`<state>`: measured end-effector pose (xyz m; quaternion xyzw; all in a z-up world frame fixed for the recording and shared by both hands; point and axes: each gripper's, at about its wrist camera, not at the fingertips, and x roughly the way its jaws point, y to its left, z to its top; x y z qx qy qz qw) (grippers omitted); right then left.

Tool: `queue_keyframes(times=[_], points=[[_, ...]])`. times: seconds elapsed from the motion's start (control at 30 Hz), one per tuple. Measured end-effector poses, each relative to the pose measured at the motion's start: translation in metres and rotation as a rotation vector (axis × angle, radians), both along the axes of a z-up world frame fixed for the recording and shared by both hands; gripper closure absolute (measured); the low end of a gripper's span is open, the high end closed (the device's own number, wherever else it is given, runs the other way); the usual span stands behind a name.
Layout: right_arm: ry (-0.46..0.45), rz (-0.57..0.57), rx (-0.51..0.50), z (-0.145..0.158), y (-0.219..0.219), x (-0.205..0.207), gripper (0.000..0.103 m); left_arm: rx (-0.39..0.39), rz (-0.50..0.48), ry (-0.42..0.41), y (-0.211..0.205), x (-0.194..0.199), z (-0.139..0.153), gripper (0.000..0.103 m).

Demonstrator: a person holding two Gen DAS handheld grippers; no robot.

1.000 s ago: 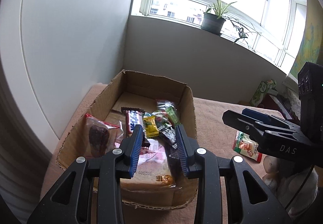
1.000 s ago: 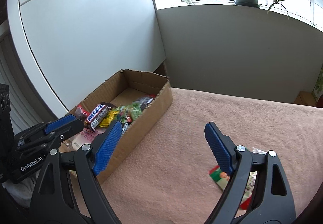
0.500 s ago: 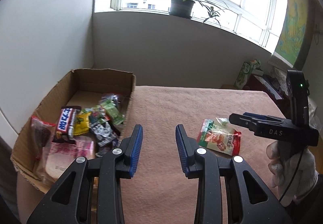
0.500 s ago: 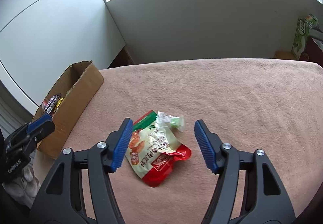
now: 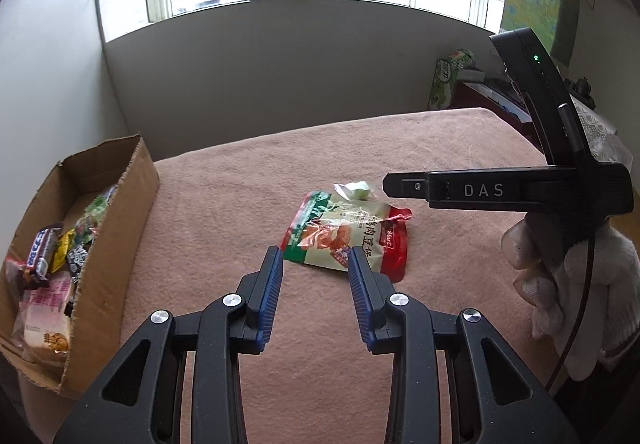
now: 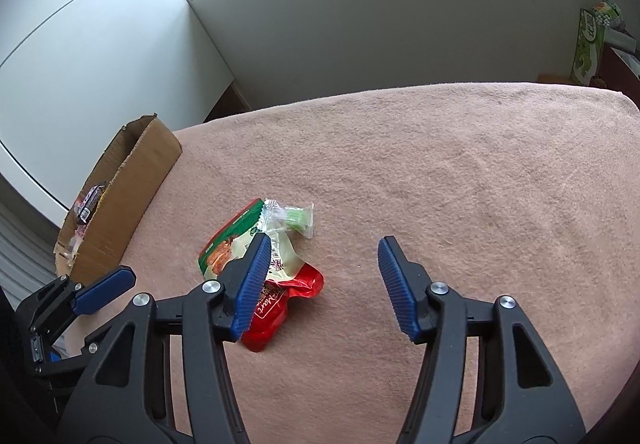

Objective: Organize snacks
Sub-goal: 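Move both tools toward the red-and-green snack bag on the table, then position the left tool over the snack bag while the right tool moves to the clear green candy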

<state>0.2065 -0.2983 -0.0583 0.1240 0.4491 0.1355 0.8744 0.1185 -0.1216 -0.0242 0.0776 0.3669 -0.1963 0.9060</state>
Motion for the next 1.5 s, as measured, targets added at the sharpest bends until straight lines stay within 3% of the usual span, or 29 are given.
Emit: queue_keyframes(times=[0.2,0.6,0.7,0.8,1.03,1.27,1.4,1.47,1.5], points=[[0.031,0.002,0.025,-0.007,0.001,0.005,0.061,-0.001,0.024,0.009,0.009,0.003,-0.002,0.071],[0.056,-0.029,0.071,-0.012,-0.005,0.009,0.063,-0.072,0.119,0.029,0.046,0.02,0.004,0.071],[0.06,0.002,0.081,-0.012,0.002,0.006,0.064,-0.077,0.124,0.034,0.048,0.021,0.005,0.071],[0.066,0.049,0.071,-0.012,0.016,0.003,0.072,-0.082,0.126,0.038,0.05,0.022,0.004,0.071],[0.054,0.118,0.003,-0.007,0.052,-0.008,0.072,-0.093,0.145,0.04,0.059,0.024,0.007,0.071],[0.06,0.219,0.032,-0.007,0.077,-0.025,0.072,-0.106,0.164,0.046,0.07,0.024,0.008,0.071],[0.065,0.206,0.074,-0.004,0.073,-0.023,0.069,-0.11,0.16,0.055,0.072,0.024,0.007,0.071],[0.058,0.137,0.073,-0.002,0.059,-0.018,0.059,-0.113,0.157,0.066,0.074,0.024,0.006,0.071],[0.061,0.099,0.093,-0.001,0.05,-0.015,0.044,-0.117,0.155,0.074,0.075,0.024,0.005,0.071]])
